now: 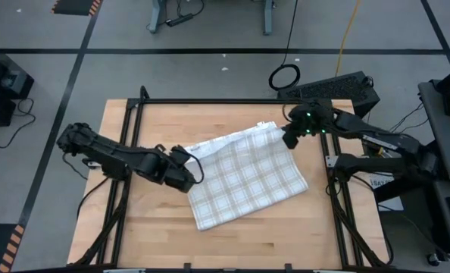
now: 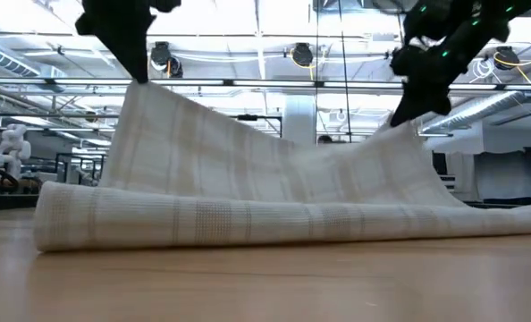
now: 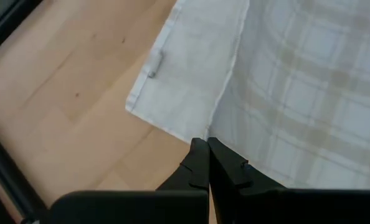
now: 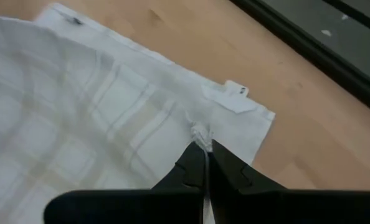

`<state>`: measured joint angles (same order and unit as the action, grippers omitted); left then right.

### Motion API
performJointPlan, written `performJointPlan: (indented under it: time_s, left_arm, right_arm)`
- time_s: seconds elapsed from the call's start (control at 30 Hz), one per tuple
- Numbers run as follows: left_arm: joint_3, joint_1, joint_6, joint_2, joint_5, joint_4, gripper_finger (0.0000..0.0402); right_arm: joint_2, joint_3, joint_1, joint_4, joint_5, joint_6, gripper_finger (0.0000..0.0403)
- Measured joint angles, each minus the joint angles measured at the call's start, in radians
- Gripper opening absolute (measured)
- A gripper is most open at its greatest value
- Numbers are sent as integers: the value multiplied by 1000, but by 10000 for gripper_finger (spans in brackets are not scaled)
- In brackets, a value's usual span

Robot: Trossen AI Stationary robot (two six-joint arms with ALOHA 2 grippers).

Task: Roll towel
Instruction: Roll the towel

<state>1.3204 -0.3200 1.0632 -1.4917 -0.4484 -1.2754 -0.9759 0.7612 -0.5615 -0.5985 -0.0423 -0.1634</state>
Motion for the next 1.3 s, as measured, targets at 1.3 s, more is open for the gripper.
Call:
performJointPlan:
  time_s: [1.3]
  left_arm:
    - [-208, 310, -104, -171, -48, 183, 13]
  right_arm:
    - [-486, 0, -159, 290, -10, 71, 0]
